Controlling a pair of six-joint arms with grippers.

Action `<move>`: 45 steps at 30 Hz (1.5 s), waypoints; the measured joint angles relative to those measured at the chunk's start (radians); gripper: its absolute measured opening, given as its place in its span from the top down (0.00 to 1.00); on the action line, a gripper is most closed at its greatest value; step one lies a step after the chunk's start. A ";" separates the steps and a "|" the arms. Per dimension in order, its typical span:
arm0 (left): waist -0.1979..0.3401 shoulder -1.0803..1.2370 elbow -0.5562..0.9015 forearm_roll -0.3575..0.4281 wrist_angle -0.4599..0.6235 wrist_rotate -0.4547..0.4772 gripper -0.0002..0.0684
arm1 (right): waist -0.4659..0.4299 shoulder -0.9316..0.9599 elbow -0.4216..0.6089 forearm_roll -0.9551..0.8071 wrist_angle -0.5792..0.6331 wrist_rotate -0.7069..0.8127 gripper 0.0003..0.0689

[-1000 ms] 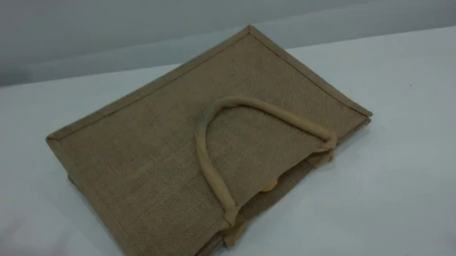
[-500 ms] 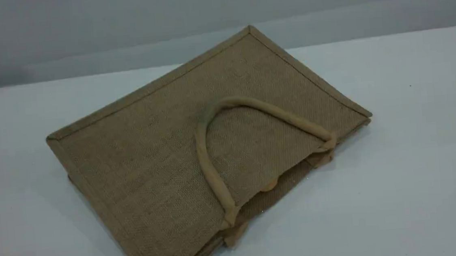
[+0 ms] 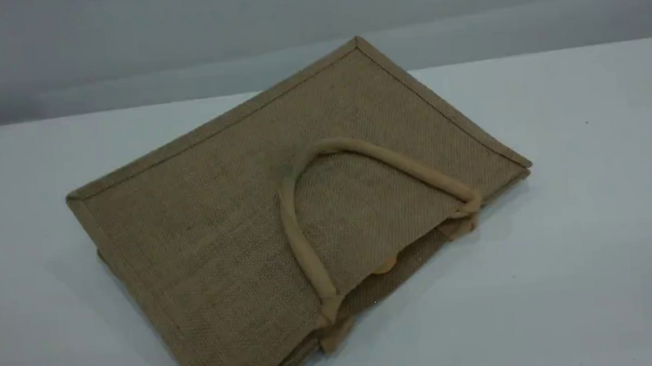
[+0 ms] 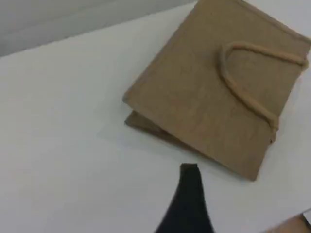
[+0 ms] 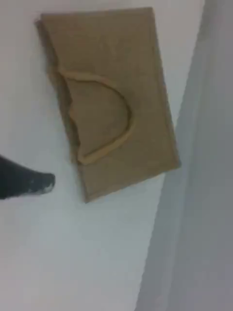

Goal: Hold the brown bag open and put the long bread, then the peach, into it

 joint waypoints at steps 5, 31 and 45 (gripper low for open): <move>0.000 0.000 0.078 0.000 -0.041 0.000 0.19 | 0.000 -0.013 0.139 -0.057 -0.029 0.000 0.20; 0.000 0.001 0.295 0.091 -0.141 -0.179 0.19 | 0.000 -0.013 0.209 -0.075 -0.053 0.000 0.23; 0.000 0.001 0.295 0.103 -0.141 -0.190 0.19 | 0.000 -0.013 0.209 -0.076 -0.052 0.000 0.23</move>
